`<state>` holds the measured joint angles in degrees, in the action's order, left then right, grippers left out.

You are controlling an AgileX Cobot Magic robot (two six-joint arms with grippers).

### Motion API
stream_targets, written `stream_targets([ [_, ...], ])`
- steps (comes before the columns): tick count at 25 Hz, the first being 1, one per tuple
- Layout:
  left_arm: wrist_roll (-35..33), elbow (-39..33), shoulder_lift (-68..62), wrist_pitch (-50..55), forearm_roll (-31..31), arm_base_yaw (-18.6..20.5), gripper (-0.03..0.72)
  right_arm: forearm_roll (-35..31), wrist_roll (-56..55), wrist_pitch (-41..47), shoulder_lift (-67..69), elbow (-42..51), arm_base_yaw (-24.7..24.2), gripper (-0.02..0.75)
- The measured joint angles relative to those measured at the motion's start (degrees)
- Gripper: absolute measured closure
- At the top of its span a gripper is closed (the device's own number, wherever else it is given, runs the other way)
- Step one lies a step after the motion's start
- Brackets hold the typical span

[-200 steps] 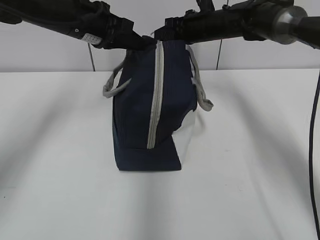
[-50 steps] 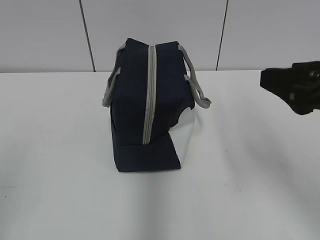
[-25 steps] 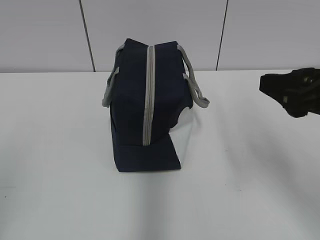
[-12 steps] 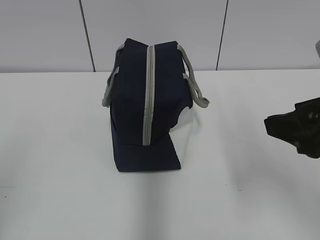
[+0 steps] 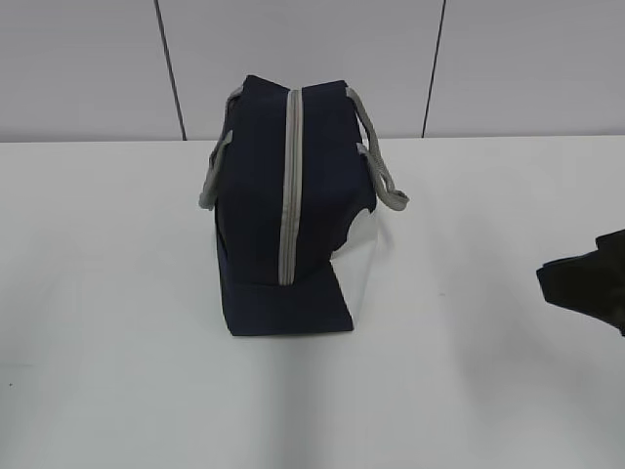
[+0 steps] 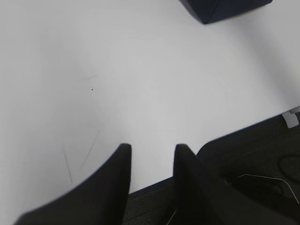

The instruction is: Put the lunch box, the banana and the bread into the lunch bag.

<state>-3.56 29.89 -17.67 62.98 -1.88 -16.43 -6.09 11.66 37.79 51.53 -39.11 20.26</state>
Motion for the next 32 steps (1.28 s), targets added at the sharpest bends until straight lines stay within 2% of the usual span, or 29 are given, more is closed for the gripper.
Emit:
stream_targets([
  [3, 0.0, 0.0, 0.0, 0.0, 0.0, 0.0, 0.454, 0.0, -0.05, 2.53, -3.93, 0.0, -1.23, 0.26],
  [10, 0.0, 0.0, 0.0, 0.0, 0.05, 0.0, 0.454, 0.2, -0.19, 13.12, -16.65, 0.0, -11.14, 0.26],
  [13, 0.0, 0.0, 0.0, 0.0, 0.05, 0.0, 0.454, 0.96, -0.19, 18.05, -21.6, 0.0, -13.33, 0.26],
  [20, 0.0, 0.0, 0.0, 0.0, 0.05, 0.0, 0.454, 5.14, -3.58, 27.36, -31.83, 0.26, -14.86, 0.26],
  [28, 0.0, 0.0, 0.0, -0.05, 0.05, 0.0, 0.454, 5.65, -4.91, 28.01, -42.88, 9.24, -15.32, 0.26],
  [32, 0.0, 0.0, 0.0, -0.05, 0.05, 0.0, 0.454, 5.65, -5.14, 27.63, -47.54, 10.19, -15.57, 0.26],
])
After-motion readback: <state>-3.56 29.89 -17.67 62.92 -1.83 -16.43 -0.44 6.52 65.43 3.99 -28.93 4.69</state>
